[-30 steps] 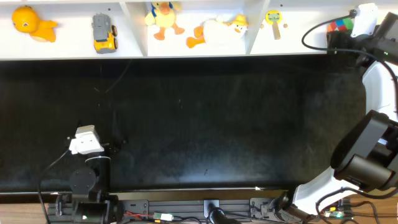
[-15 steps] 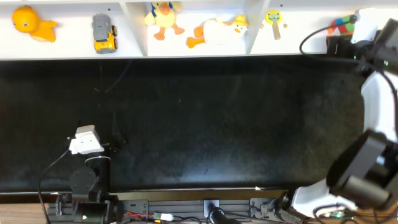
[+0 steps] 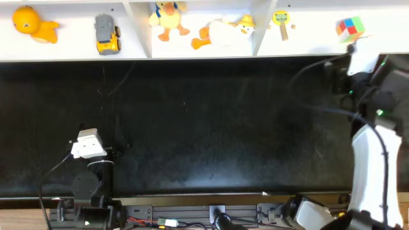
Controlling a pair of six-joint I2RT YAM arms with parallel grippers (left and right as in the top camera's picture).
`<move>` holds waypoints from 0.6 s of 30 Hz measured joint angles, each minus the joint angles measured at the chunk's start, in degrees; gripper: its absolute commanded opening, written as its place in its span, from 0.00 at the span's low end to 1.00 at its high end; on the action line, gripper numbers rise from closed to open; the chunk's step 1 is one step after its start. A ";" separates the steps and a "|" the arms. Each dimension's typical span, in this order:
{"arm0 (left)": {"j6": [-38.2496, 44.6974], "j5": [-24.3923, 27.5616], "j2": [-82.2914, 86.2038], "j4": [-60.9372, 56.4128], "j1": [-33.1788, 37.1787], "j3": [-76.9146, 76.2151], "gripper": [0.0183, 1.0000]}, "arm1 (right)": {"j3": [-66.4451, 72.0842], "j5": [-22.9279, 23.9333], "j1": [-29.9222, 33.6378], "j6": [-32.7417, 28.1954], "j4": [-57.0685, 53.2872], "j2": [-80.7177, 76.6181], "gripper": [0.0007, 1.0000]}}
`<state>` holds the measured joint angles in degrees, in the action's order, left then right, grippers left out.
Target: Store Toys
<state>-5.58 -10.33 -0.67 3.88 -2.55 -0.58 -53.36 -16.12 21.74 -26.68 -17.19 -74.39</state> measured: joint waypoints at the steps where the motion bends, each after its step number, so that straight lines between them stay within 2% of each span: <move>1: 0.00 0.00 0.00 -0.02 0.00 0.00 1.00 | 1.11 0.55 -1.42 0.11 0.37 0.96 1.00; 9: 0.00 0.00 0.00 0.00 0.02 0.00 1.00 | 9.11 8.96 -17.00 3.19 8.20 5.44 0.99; 18: 0.00 0.00 0.00 0.00 0.00 0.00 1.00 | 21.59 15.06 -23.96 8.52 17.94 10.86 1.00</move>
<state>-5.58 -10.33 -0.67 3.88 -2.55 -0.58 -31.77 -1.06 -2.22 -18.15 0.75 -63.53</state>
